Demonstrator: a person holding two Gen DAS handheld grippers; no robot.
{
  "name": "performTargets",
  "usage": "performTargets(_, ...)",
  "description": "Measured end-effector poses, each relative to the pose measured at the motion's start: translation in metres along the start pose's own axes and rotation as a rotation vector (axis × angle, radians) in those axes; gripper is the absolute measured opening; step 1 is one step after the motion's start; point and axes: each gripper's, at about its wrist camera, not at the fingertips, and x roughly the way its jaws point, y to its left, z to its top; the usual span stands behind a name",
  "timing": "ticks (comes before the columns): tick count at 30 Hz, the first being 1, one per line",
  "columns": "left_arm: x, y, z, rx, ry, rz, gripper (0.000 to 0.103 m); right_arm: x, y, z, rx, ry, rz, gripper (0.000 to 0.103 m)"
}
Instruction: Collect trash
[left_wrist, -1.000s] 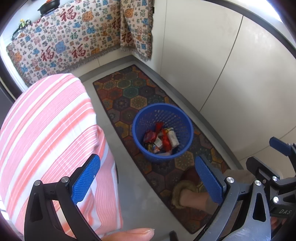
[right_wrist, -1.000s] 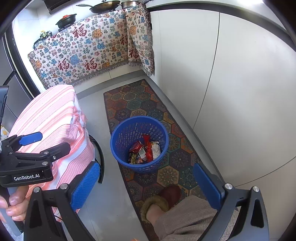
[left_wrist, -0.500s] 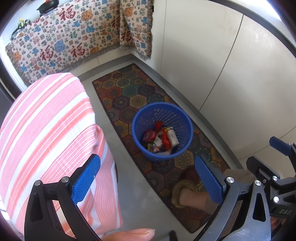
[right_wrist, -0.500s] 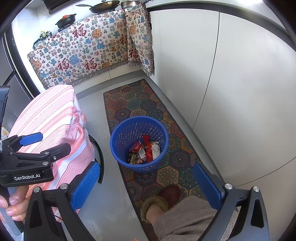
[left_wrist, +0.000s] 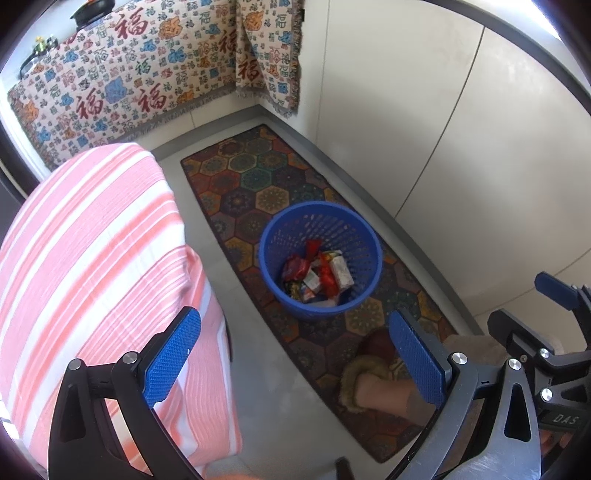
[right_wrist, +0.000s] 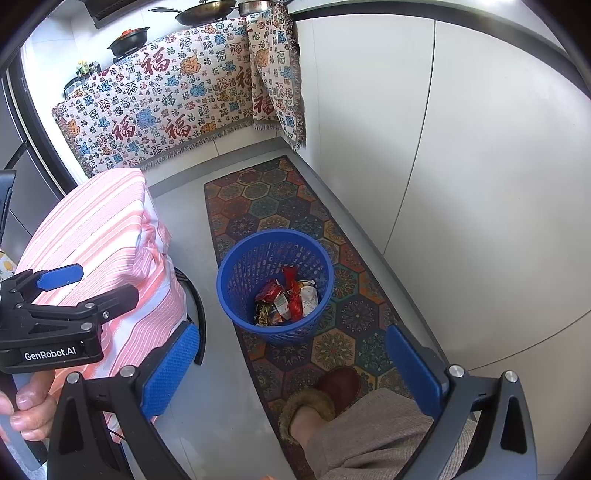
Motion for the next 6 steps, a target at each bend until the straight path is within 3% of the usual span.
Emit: performTargets(6,-0.0091,0.0092,-0.0043,-0.012,-0.041,-0.008,0.100,0.0022,0.0030,-0.0006,-0.003,0.005,-0.008,0.103)
